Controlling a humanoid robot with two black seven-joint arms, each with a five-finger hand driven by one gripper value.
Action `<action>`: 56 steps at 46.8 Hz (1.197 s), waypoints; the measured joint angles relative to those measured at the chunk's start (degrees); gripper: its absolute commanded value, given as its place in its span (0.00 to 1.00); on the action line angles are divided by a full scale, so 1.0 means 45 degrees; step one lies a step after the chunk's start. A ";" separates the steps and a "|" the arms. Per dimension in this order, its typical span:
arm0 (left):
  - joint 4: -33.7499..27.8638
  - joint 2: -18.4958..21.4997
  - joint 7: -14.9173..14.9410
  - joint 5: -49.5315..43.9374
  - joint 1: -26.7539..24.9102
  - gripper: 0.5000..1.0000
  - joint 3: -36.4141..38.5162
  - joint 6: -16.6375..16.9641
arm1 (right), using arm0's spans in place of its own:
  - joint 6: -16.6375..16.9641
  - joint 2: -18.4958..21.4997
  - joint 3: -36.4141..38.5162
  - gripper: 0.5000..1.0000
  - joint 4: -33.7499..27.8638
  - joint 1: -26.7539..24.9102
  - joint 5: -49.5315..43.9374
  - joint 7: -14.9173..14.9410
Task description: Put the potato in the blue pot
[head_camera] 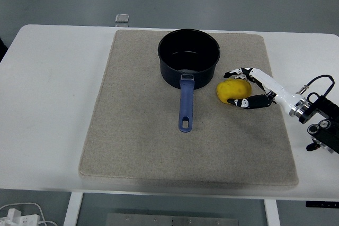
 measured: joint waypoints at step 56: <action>-0.0079 0.0000 0.0001 0.0001 0.0000 1.00 0.0020 -0.0006 | 0.0679 -0.0721 0.0150 0.00 0.0171 0.2052 0.2007 -0.0002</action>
